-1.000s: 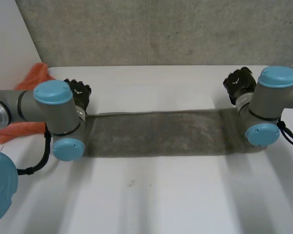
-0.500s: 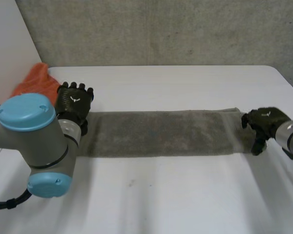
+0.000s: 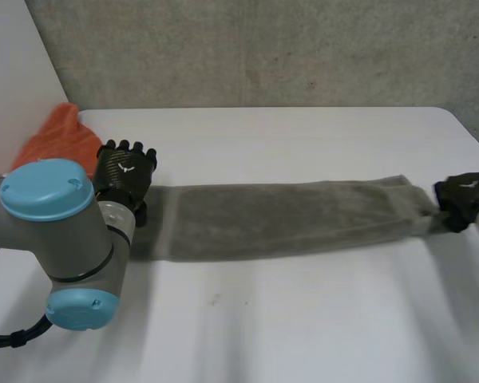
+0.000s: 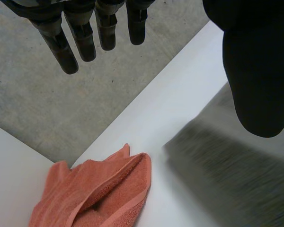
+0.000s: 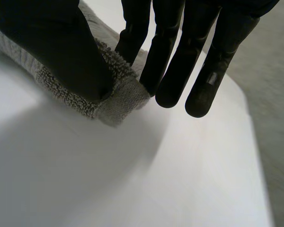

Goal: Fold the laundry.

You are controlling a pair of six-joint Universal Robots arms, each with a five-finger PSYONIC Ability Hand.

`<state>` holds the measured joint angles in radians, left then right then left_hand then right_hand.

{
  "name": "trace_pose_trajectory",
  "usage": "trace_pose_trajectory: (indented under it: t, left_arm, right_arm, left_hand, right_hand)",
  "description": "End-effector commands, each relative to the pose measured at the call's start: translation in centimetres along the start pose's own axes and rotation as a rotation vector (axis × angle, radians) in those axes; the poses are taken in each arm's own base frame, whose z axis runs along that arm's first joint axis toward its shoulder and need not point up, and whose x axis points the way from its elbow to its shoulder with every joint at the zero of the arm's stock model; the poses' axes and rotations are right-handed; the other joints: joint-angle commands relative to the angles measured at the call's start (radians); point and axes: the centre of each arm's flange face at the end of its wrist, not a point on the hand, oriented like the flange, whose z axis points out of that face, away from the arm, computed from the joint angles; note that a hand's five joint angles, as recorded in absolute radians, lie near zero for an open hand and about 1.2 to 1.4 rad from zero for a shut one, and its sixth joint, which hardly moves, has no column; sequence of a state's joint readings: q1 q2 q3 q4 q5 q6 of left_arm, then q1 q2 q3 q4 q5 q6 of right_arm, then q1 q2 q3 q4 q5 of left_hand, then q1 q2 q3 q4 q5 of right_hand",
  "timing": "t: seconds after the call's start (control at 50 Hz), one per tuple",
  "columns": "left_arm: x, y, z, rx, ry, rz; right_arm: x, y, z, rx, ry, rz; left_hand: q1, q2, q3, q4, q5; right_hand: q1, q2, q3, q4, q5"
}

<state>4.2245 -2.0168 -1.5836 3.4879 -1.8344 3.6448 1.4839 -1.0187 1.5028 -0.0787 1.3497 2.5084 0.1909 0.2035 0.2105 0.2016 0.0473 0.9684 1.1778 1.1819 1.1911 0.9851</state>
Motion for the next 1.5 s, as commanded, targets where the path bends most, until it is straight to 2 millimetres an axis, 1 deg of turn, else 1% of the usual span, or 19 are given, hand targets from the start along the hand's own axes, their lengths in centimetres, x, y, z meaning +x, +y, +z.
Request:
trace_pose_trajectory:
  t: [0.02,0.12,0.2,0.3,0.44,0.56,0.64,0.72,0.76,0.84,0.86,0.94,1.06,1.14,1.18,1.3,1.36,1.4,1.5]
  left_arm:
    - [-0.4,-0.4,-0.5,0.010,-0.004,-0.003]
    - [-0.4,-0.4,-0.7,0.010,-0.002,-0.003]
    - [-0.5,-0.5,-0.8,0.012,-0.004,-0.003]
    - [-0.6,-0.8,-0.8,0.020,-0.008,-0.006]
    - [-1.0,-1.7,-0.8,0.045,-0.020,-0.016]
    - [0.0,-2.4,-1.3,0.069,0.007,-0.014]
    - [0.8,-2.6,-1.8,0.078,0.030,-0.010]
    - [1.6,-3.1,-2.1,0.099,0.048,-0.011]
    - [2.4,-3.4,-2.3,0.111,0.066,-0.008]
    - [3.8,-4.0,-2.5,0.136,0.099,-0.007]
    - [4.0,-4.3,-2.5,0.145,0.103,-0.009]
    - [5.7,-4.9,-2.8,0.174,0.145,-0.005]
    - [7.5,-5.0,-3.1,0.189,0.192,-0.002]
    - [7.8,-4.7,-3.3,0.183,0.201,0.001]
    - [7.9,-4.5,-3.4,0.176,0.205,0.004]
    - [7.6,-4.1,-3.5,0.162,0.204,0.005]
    - [7.3,-4.3,-3.7,0.162,0.195,0.003]
    - [6.6,-4.7,-3.7,0.168,0.176,-0.003]
    - [3.8,-5.0,-2.9,0.161,0.106,-0.025]
  right_arm:
    - [7.9,3.6,0.0,-0.128,0.191,-0.185]
    - [10.0,4.4,0.0,-0.188,0.253,-0.325]
    - [8.2,1.2,0.2,-0.078,0.247,-0.317]
    - [0.7,-7.8,-2.3,0.256,0.137,-0.357]
    - [-11.9,-13.8,-7.5,0.614,-0.153,-0.457]
    - [-23.5,-12.8,-11.8,0.761,-0.452,-0.547]
    - [-27.2,-10.7,-12.7,0.744,-0.549,-0.592]
    - [-26.9,-10.2,-12.2,0.698,-0.537,-0.561]
    - [-26.2,-10.6,-12.2,0.669,-0.509,-0.514]
    - [-21.4,-12.2,-10.9,0.549,-0.381,-0.286]
    - [-18.5,-11.8,-9.9,0.463,-0.325,-0.179]
    - [-13.7,-9.2,-8.7,0.270,-0.294,0.027]
    - [-12.7,-4.1,-9.0,0.063,-0.378,0.088]
    - [-11.7,-1.4,-8.4,-0.002,-0.355,0.080]
    - [-10.8,-0.6,-7.6,0.002,-0.310,0.037]
    - [-9.0,-2.0,-5.8,0.088,-0.146,-0.106]
    - [-10.8,-5.0,-6.5,0.183,-0.141,-0.176]
    - [-14.0,-8.6,-8.2,0.313,-0.193,-0.224]
    - [-20.9,-11.0,-11.3,0.438,-0.365,-0.300]
  left_hand:
    - [-0.016,-0.029,-0.036,-0.027,-0.047]
    - [-0.016,-0.029,-0.036,-0.027,-0.047]
    - [-0.016,-0.029,-0.036,-0.027,-0.047]
    - [-0.016,-0.029,-0.036,-0.027,-0.047]
    - [-0.016,-0.029,-0.036,-0.027,-0.047]
    - [-0.016,-0.029,-0.036,-0.027,-0.047]
    - [-0.016,-0.029,-0.036,-0.027,-0.047]
    - [-0.016,-0.029,-0.036,-0.027,-0.047]
    - [-0.016,-0.029,-0.036,-0.027,-0.047]
    - [-0.016,-0.029,-0.036,-0.027,-0.047]
    - [-0.016,-0.029,-0.036,-0.027,-0.047]
    - [-0.016,-0.029,-0.036,-0.027,-0.047]
    - [-0.016,-0.029,-0.036,-0.027,-0.047]
    - [-0.016,-0.029,-0.036,-0.027,-0.047]
    - [-0.016,-0.029,-0.036,-0.027,-0.047]
    - [-0.016,-0.029,-0.036,-0.027,-0.047]
    - [-0.016,-0.029,-0.036,-0.027,-0.047]
    - [-0.016,-0.029,-0.036,-0.027,-0.047]
    - [-0.016,-0.029,-0.036,-0.027,-0.047]
  right_hand:
    - [0.428,0.218,0.214,0.205,0.237]
    - [0.428,0.218,0.214,0.205,0.237]
    - [0.428,0.218,0.214,0.205,0.237]
    - [0.428,0.218,0.214,0.205,0.237]
    - [0.428,0.218,0.214,0.205,0.237]
    - [0.428,0.218,0.214,0.205,0.237]
    - [0.240,0.031,0.026,0.017,0.049]
    - [-0.611,-0.820,-0.824,-0.833,-0.802]
    - [-0.794,-1.003,-1.007,-1.017,-0.985]
    - [-0.794,-1.003,-1.007,-1.017,-0.985]
    - [-0.794,-1.003,-1.007,-1.017,-0.985]
    - [-0.794,-1.003,-1.007,-1.017,-0.985]
    - [-0.794,-1.003,-1.007,-1.017,-0.985]
    - [-0.225,-0.434,-0.438,-0.447,-0.416]
    - [0.401,0.192,0.188,0.179,0.210]
    - [0.428,0.218,0.214,0.205,0.237]
    - [0.428,0.218,0.214,0.205,0.237]
    - [0.428,0.218,0.214,0.205,0.237]
    - [0.428,0.218,0.214,0.205,0.237]
